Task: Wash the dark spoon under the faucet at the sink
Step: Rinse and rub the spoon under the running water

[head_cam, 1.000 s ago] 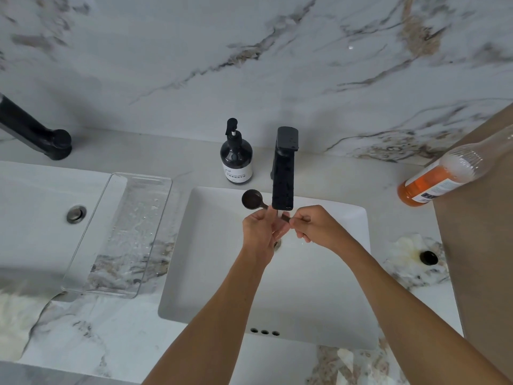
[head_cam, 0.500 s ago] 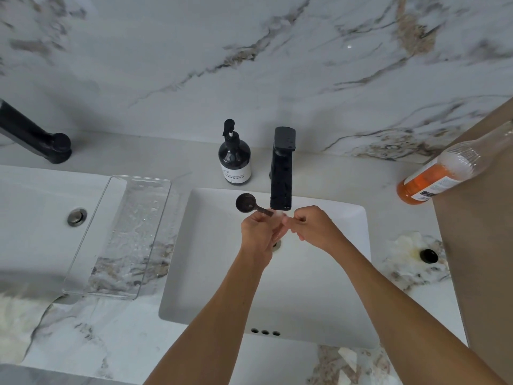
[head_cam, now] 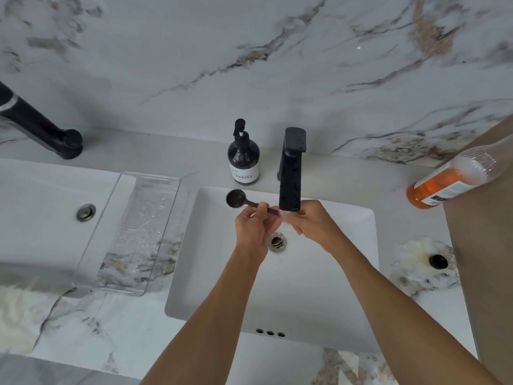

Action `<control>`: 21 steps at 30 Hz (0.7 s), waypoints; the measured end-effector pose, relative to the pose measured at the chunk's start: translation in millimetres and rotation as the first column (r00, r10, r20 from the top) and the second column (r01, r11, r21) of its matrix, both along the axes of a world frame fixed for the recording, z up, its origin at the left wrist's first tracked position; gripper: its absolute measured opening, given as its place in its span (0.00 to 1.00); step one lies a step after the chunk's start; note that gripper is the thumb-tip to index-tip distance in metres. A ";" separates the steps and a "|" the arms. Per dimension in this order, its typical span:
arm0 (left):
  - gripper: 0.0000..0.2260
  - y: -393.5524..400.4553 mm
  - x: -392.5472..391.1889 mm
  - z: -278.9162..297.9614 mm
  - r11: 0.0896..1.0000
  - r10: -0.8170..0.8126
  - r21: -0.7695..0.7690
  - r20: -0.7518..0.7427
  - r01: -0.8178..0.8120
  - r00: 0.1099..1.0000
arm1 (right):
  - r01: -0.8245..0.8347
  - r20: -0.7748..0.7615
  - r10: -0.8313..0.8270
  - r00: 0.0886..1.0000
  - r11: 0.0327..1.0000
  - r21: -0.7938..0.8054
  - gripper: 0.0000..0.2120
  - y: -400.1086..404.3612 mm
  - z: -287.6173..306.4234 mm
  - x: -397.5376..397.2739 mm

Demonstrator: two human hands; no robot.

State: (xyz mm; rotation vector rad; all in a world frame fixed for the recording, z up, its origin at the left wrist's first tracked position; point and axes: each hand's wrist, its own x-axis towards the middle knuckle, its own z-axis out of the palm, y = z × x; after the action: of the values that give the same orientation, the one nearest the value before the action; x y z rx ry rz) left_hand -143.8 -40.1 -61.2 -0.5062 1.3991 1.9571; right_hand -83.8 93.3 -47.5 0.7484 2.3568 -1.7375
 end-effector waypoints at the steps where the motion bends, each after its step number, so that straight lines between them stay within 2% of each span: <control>1: 0.07 1.7 2.8 1.2 1.000 -0.030 -0.002 -0.002 0.030 1.000 | 0.022 -0.004 -0.022 1.000 1.000 0.001 0.24 -1.3 0.4 -1.4; 4: 0.05 1.4 5.4 -1.8 0.996 -0.080 -0.033 -0.025 0.079 0.996 | 0.004 0.008 -0.004 1.000 1.000 -0.025 0.22 -2.4 2.0 -2.5; 8: 0.10 -6.9 -2.2 -3.6 0.999 -0.028 -0.041 -0.026 0.027 0.999 | -0.132 0.041 0.138 0.990 0.983 -0.124 0.15 0.4 1.9 6.6; 12: 0.09 -6.5 -3.0 -4.8 0.999 0.017 -0.029 0.016 -0.016 1.000 | -0.002 0.011 0.003 1.000 0.995 -0.099 0.17 -9.9 -0.8 3.1; 14: 0.06 -4.1 2.8 -5.3 0.999 -0.023 -0.026 -0.002 0.023 1.000 | 0.053 0.007 -0.053 0.999 0.997 -0.065 0.19 -13.2 -1.1 -0.7; 16: 0.07 -3.0 8.1 -6.8 0.998 -0.056 -0.019 -0.026 0.055 0.998 | 0.056 0.019 -0.055 0.998 0.997 -0.051 0.19 -11.8 -1.5 -2.3; 19: 0.04 -2.1 7.3 -4.6 1.000 -0.005 -0.018 -0.032 0.005 0.999 | 0.041 0.029 -0.036 0.999 0.985 -0.166 0.14 -8.9 -3.4 1.2; 21: 0.03 -0.2 3.7 -1.7 0.998 0.064 0.000 -0.004 -0.064 0.998 | 0.095 -0.021 -0.104 0.994 0.966 -0.240 0.11 -8.0 -7.2 4.5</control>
State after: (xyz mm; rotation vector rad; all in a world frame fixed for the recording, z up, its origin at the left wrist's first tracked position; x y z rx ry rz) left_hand -140.1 -40.3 -62.9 -0.5531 1.4014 2.0097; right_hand -79.4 85.3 -54.7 0.8156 2.1092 -2.0430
